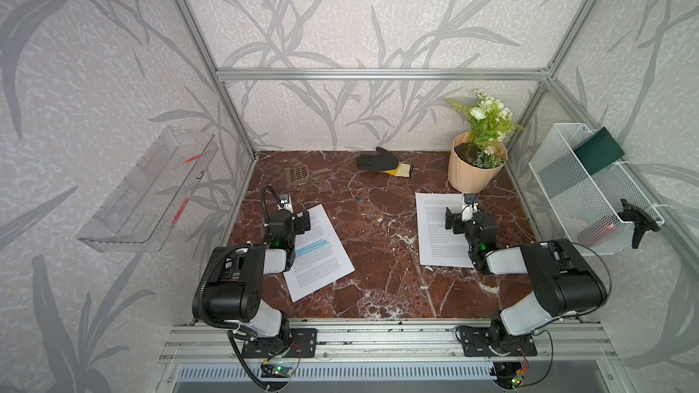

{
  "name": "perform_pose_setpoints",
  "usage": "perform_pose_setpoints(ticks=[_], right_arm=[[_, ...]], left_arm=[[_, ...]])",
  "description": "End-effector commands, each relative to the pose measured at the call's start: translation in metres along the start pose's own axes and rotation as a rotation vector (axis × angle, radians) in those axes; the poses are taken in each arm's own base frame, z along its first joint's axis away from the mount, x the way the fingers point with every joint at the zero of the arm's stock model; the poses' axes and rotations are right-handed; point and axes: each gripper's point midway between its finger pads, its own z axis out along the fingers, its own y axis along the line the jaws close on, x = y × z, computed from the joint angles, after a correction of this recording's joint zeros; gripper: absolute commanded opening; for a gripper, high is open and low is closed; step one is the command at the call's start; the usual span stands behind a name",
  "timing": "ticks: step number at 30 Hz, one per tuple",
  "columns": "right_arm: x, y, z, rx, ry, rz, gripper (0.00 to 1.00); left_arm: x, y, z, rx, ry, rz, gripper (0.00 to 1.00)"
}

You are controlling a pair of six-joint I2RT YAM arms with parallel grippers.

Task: Unclip the paperclips from the documents
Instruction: Reset both arms

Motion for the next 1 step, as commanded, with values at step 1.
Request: perform_pose_setpoints(ticks=[1], right_arm=[[-0.0028,0.0013,-0.0009,-0.006,-0.021,-0.006,0.99]], left_arm=[[-0.0126,0.0011,0.0006,0.005,-0.032,-0.028,0.99]])
